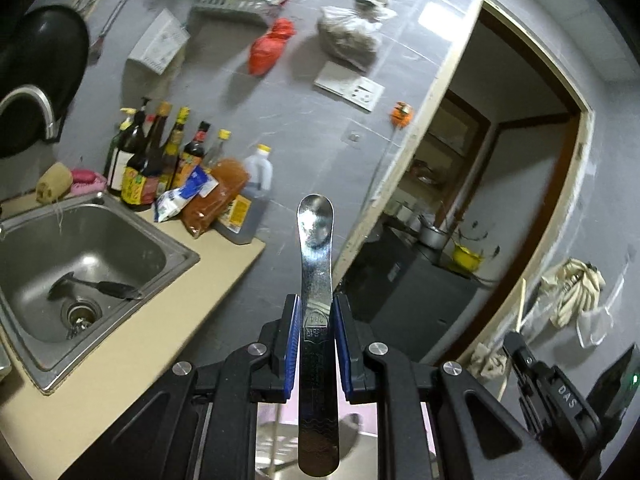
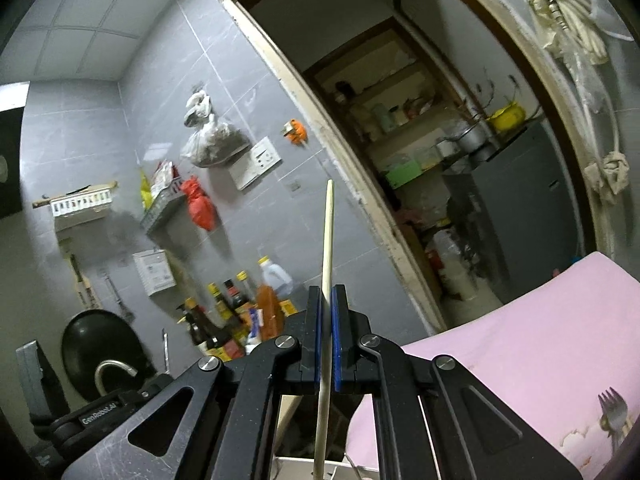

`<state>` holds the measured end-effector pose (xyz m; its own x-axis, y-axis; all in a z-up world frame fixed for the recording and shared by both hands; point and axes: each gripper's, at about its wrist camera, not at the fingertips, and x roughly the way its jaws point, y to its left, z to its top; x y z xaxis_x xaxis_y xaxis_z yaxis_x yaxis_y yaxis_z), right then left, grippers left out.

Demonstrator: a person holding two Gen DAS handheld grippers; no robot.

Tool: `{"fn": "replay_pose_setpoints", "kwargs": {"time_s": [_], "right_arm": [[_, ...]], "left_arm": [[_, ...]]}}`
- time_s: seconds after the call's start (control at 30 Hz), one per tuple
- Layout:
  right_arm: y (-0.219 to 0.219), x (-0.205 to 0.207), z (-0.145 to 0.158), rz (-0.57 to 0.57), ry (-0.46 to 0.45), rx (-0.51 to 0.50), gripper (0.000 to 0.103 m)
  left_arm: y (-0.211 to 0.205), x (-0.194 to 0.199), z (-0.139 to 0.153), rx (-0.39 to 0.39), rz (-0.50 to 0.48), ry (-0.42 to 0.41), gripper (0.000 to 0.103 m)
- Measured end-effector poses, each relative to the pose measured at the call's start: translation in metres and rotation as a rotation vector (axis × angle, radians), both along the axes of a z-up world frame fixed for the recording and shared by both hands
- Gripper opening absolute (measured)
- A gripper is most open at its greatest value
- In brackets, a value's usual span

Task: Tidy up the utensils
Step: 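Lift the spoon and chopstick up over the white holder, then open both tools to drop the spoon and chopstick into the holder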

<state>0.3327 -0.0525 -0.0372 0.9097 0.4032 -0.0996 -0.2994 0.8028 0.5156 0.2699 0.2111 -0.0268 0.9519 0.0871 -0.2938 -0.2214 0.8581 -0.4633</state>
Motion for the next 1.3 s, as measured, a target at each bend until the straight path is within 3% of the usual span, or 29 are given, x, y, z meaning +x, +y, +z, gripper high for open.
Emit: {"fn": "replay_pose_setpoints", "kwargs": {"time_s": [0.2,0.63,1.03,1.3], "right_arm": [[0.006,0.000,-0.012,-0.055,0.005,-0.030,0.004],[0.007,0.001,-0.027,-0.067,0.015,-0.055,0.004],[0.008,0.000,-0.038,-0.050,0.035,-0.082,0.004],[0.007,-0.003,-0.039,-0.039,0.034,-0.089,0.004]], "left_arm": [[0.007,0.006,-0.019,-0.038,0.000,-0.014,0.016],[-0.022,0.002,-0.035,-0.011,-0.020,-0.055,0.016],[-0.041,0.002,-0.044,0.096,-0.035,-0.049,0.016],[-0.041,-0.004,-0.046,0.152,-0.058,-0.002,0.016]]}}
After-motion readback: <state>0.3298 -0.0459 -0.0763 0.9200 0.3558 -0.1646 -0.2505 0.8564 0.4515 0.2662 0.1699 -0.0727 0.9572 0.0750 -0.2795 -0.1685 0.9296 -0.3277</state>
